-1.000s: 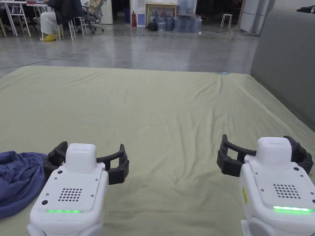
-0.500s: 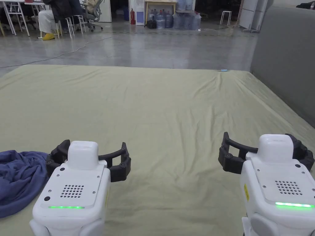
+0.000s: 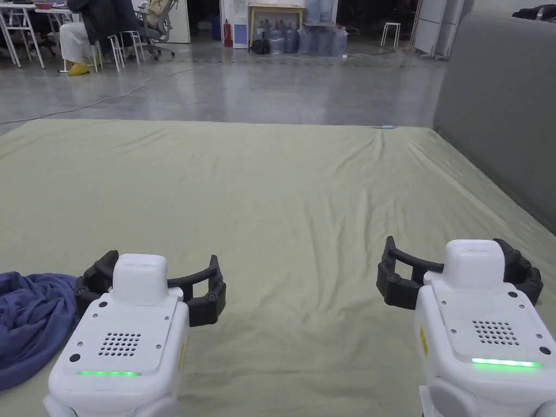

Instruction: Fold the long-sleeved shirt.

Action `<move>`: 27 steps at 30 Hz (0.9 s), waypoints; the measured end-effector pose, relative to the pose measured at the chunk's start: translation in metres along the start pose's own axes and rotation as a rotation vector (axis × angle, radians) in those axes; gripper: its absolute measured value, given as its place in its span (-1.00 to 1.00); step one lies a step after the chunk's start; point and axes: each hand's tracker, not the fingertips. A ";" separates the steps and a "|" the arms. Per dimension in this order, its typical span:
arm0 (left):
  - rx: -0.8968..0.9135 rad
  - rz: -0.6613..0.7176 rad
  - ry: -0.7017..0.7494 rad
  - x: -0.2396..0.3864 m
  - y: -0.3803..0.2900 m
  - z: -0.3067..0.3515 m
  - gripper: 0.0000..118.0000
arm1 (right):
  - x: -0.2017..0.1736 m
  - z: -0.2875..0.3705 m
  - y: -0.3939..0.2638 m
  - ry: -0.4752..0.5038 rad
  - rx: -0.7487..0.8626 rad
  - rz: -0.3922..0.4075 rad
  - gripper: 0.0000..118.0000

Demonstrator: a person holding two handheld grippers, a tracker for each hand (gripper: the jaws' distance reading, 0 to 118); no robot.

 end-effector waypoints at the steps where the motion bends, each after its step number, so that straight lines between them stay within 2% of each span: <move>1: 0.001 -0.003 -0.002 0.000 0.000 0.001 0.99 | 0.000 0.000 0.000 0.000 0.002 -0.004 1.00; 6: -0.042 0.026 0.022 0.001 0.002 0.003 0.93 | 0.001 0.001 0.001 0.003 -0.005 -0.011 1.00; 7: -0.057 0.057 0.037 0.000 0.004 0.004 0.46 | 0.001 0.001 0.001 0.001 -0.007 -0.014 0.94; 8: -0.036 0.063 0.046 0.000 0.005 0.007 -0.47 | 0.002 0.001 0.001 -0.010 -0.011 -0.024 0.70; 9: -0.030 0.058 0.057 0.000 0.005 0.007 -1.00 | 0.003 0.002 0.001 -0.004 -0.019 -0.034 0.14; 10: -0.067 0.030 0.103 0.002 0.006 0.005 -1.00 | 0.004 0.001 0.002 0.004 -0.024 -0.039 -1.00; 12: -0.058 0.039 0.064 -0.001 0.007 0.002 -1.00 | 0.003 -0.001 0.004 -0.059 -0.037 0.000 -1.00; 14: -0.061 0.048 0.066 -0.001 0.007 0.003 -1.00 | 0.010 0.000 0.009 -0.011 -0.033 -0.012 -1.00; 20: -0.064 0.071 0.092 -0.016 0.012 0.003 -1.00 | -0.007 -0.005 0.010 0.034 -0.044 -0.016 -1.00; 22: -0.063 0.072 0.140 -0.030 0.016 0.010 -1.00 | -0.022 -0.010 0.018 0.074 -0.034 -0.024 -1.00; 27: -0.026 0.114 0.332 -0.091 0.034 0.040 -1.00 | -0.104 -0.016 0.019 0.263 -0.012 -0.051 -1.00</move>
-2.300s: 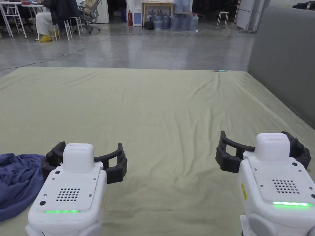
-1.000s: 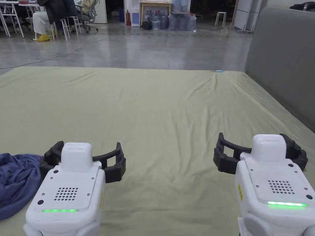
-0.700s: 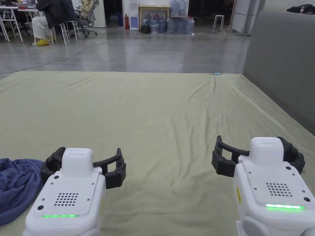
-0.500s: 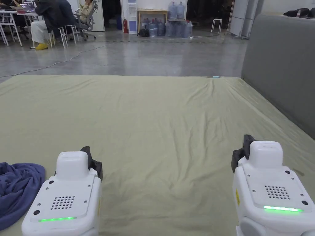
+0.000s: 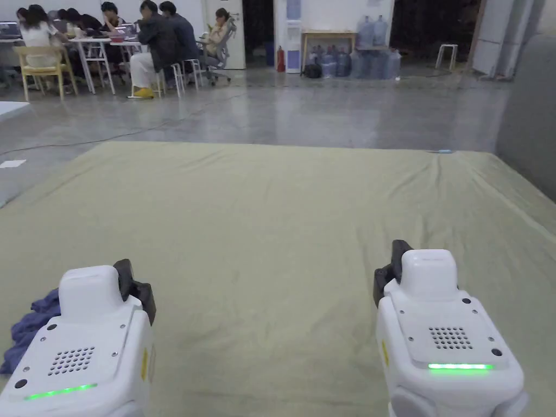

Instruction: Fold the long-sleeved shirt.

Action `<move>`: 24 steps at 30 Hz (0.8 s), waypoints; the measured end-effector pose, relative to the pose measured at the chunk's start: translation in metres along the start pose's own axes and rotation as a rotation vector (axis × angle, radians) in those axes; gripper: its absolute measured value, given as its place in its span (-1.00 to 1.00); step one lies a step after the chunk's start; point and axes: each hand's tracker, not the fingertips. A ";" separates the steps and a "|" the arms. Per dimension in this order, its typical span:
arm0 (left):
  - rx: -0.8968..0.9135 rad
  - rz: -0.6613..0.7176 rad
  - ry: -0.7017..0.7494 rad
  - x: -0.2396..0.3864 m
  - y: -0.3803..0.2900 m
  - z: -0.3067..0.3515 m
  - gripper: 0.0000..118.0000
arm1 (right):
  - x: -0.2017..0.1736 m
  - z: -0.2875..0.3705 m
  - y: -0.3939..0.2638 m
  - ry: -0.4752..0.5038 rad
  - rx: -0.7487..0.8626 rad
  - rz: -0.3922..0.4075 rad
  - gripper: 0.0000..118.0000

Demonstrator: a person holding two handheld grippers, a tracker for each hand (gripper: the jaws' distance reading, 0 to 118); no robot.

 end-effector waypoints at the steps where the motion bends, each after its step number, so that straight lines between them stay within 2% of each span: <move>1: 0.008 0.002 0.037 -0.012 0.004 0.003 -1.00 | -0.015 -0.004 0.002 0.038 0.003 -0.005 -1.00; 5: 0.012 -0.060 0.170 -0.057 0.015 0.018 -1.00 | -0.078 -0.012 0.001 0.198 0.015 -0.015 -1.00; 8: -0.023 -0.082 0.225 -0.081 0.010 0.024 -1.00 | -0.111 -0.012 0.001 0.259 0.026 -0.021 -1.00; 13: -0.064 -0.012 0.238 -0.097 0.008 0.022 -1.00 | -0.136 -0.013 0.002 0.310 0.027 -0.014 -1.00; 15: -0.126 0.001 0.197 -0.097 0.014 0.010 -1.00 | -0.138 -0.014 0.000 0.320 0.026 -0.010 -1.00; 16: -0.174 -0.016 0.192 -0.098 0.018 0.000 -0.75 | -0.139 -0.013 -0.003 0.324 0.025 -0.010 -1.00; 17: -0.249 -0.026 0.194 -0.099 0.022 -0.014 -0.16 | -0.139 -0.015 -0.005 0.330 0.021 -0.009 -1.00; 18: -0.310 -0.027 0.175 -0.105 0.020 -0.032 0.53 | -0.140 -0.017 -0.007 0.330 0.017 -0.008 -1.00; 19: -0.374 -0.014 0.152 -0.109 0.018 -0.050 1.00 | -0.141 -0.019 -0.008 0.327 0.011 -0.008 -1.00; 22: -0.573 0.049 0.017 -0.123 -0.003 -0.109 0.99 | -0.143 -0.022 -0.015 0.330 -0.009 -0.022 -1.00; 24: -0.696 -0.035 0.070 -0.129 -0.033 -0.155 0.99 | -0.143 -0.024 -0.021 0.328 -0.023 -0.014 -1.00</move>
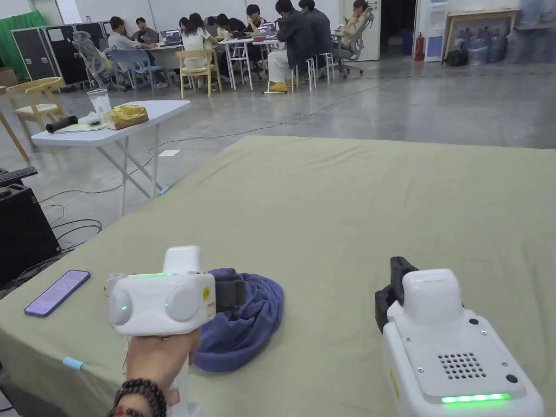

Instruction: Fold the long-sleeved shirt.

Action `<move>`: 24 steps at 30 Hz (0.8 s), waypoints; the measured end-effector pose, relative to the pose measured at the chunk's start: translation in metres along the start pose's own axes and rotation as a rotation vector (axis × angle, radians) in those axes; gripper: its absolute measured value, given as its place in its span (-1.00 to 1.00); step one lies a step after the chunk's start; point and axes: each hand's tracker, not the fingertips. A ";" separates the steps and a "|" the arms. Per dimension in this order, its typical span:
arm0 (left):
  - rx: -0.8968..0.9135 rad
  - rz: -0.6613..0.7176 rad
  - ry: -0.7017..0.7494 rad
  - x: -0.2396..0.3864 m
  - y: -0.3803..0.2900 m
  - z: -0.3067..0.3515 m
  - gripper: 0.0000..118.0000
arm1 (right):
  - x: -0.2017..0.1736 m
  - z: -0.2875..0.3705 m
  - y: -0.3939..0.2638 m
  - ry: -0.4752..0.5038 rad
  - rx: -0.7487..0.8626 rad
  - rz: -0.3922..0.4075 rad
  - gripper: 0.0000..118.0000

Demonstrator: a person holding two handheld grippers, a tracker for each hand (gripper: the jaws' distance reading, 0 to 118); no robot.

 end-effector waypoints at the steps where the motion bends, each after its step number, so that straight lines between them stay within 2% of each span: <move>1: -0.034 -0.035 0.044 0.000 0.000 -0.024 0.99 | 0.001 -0.002 -0.003 -0.003 -0.005 0.005 -1.00; 3: -0.150 -0.086 0.041 -0.002 -0.004 -0.071 0.99 | 0.005 -0.007 -0.008 -0.009 -0.026 0.012 -1.00; 6: -0.293 -0.033 0.016 -0.013 -0.012 -0.135 0.91 | 0.013 -0.012 -0.017 -0.040 -0.057 0.030 -1.00; 8: -0.284 0.005 0.032 -0.019 -0.013 -0.156 0.56 | 0.020 -0.015 -0.020 -0.050 -0.073 0.043 -1.00; 11: -0.278 0.017 0.010 -0.014 -0.009 -0.152 -0.18 | 0.029 -0.023 -0.027 -0.066 -0.101 0.068 -1.00; 12: -0.241 -0.024 -0.001 -0.011 -0.004 -0.148 -0.56 | 0.029 -0.025 -0.029 -0.070 -0.108 0.070 -1.00; 13: -0.202 -0.056 0.021 -0.009 0.000 -0.142 -0.72 | 0.031 -0.026 -0.031 -0.073 -0.115 0.070 -1.00; 14: -0.159 -0.068 0.022 0.004 0.001 -0.112 -0.73 | 0.033 -0.027 -0.032 -0.077 -0.124 0.067 -1.00; 16: -0.136 -0.037 -0.046 0.008 0.009 -0.097 -0.73 | 0.037 -0.025 -0.033 -0.079 -0.132 0.059 -1.00; 19: -0.063 -0.061 -0.154 0.027 0.027 -0.074 -0.74 | 0.046 -0.015 -0.032 -0.092 -0.130 0.051 -1.00; 22: 0.003 -0.068 -0.321 0.070 0.047 -0.049 -0.74 | 0.061 -0.003 -0.028 -0.116 -0.125 0.053 -1.00; 24: 0.048 -0.122 -0.416 0.116 0.058 -0.029 -0.74 | 0.075 0.007 -0.023 -0.151 -0.127 0.049 -1.00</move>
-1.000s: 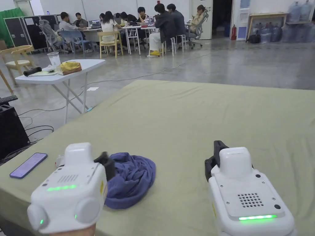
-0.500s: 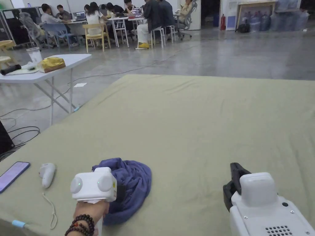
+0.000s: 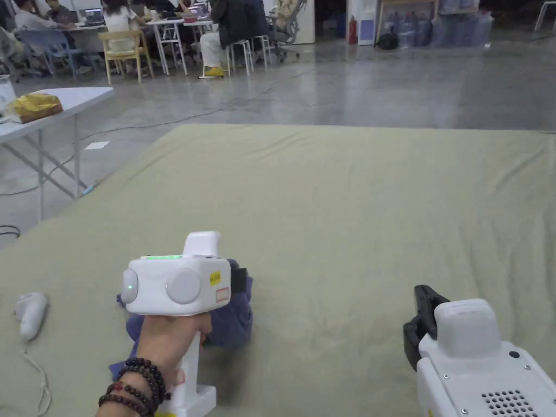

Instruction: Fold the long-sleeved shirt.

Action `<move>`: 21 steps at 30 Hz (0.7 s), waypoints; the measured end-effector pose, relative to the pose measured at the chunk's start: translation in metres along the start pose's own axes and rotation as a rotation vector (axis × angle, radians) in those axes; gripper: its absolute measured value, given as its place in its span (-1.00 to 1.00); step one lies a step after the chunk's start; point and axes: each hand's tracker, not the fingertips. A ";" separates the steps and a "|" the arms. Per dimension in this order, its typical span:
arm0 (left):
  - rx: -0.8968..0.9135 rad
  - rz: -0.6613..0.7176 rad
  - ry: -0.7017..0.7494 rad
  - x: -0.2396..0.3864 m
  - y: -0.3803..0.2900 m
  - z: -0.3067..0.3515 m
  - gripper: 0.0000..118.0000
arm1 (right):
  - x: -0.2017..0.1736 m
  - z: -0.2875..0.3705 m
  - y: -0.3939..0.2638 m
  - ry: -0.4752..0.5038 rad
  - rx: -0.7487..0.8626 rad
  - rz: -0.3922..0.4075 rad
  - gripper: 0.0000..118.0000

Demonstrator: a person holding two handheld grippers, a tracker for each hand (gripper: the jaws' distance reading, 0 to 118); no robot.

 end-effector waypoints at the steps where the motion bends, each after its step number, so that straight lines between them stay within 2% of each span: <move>1: 0.002 -0.028 -0.041 0.024 0.007 -0.004 -0.74 | 0.009 0.004 0.001 -0.018 0.004 -0.008 -1.00; 6: -0.054 -0.118 -0.373 0.165 0.017 -0.063 -0.74 | 0.071 0.032 0.000 -0.194 0.023 -0.056 -1.00; 11: -0.137 -0.161 -0.571 0.305 -0.015 -0.119 -0.74 | 0.129 0.064 -0.007 -0.361 -0.004 -0.089 -1.00; 14: -0.196 -0.228 -0.591 0.364 -0.047 -0.142 -0.74 | 0.159 0.080 -0.012 -0.439 -0.021 -0.097 -1.00; 17: -0.198 -0.287 -0.523 0.379 -0.063 -0.156 -0.72 | 0.181 0.089 -0.014 -0.485 -0.032 -0.107 -1.00; 18: -0.193 -0.279 -0.483 0.381 -0.068 -0.151 -0.54 | 0.185 0.090 -0.015 -0.494 -0.036 -0.109 -1.00; 19: -0.180 -0.245 -0.499 0.374 -0.066 -0.149 0.17 | 0.187 0.091 -0.016 -0.496 -0.038 -0.111 -1.00; 20: -0.155 -0.178 -0.540 0.362 -0.062 -0.144 0.74 | 0.190 0.091 -0.017 -0.497 -0.041 -0.114 -1.00; 21: -0.123 -0.139 -0.555 0.349 -0.058 -0.136 1.00 | 0.190 0.090 -0.018 -0.493 -0.043 -0.118 -1.00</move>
